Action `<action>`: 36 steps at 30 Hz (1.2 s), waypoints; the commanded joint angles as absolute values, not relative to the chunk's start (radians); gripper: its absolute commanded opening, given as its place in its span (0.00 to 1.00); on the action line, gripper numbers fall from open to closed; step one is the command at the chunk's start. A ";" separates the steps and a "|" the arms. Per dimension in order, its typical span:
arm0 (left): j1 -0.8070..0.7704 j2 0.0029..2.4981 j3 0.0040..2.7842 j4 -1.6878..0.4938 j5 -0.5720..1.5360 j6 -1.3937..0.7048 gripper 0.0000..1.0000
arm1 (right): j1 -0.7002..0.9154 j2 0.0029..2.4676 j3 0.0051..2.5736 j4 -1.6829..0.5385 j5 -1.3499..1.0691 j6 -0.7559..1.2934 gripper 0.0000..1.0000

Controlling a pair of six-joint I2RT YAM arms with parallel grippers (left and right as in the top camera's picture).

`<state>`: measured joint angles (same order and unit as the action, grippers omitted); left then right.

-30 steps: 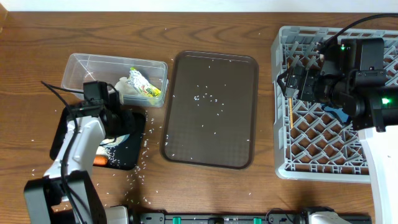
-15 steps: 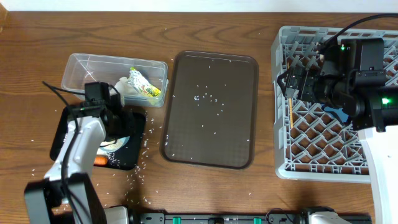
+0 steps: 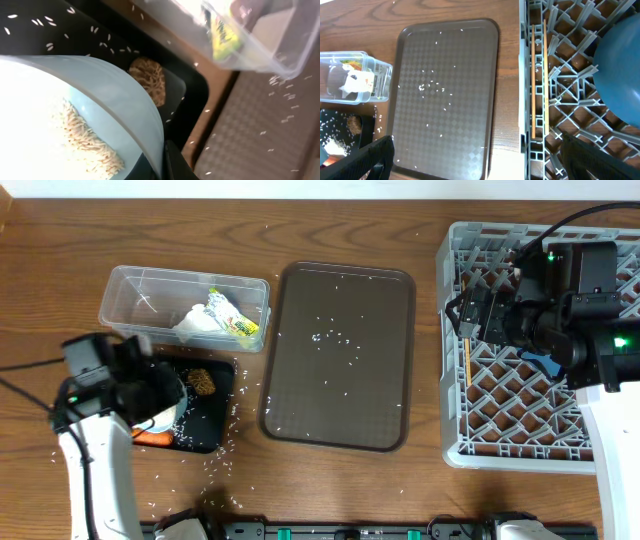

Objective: Sort waste into correct bins and load items into the dishwasher rack

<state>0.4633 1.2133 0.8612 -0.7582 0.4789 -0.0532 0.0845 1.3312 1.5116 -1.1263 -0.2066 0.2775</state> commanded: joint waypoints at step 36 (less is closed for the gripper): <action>1.076 1.380 0.562 -0.247 1.534 0.126 0.06 | 0.095 1.334 1.522 -1.096 -0.210 0.276 0.99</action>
<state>1.0706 1.3846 0.5613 -0.2562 1.5005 0.1204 0.0845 1.3312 1.5120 -1.1011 -0.2066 0.2775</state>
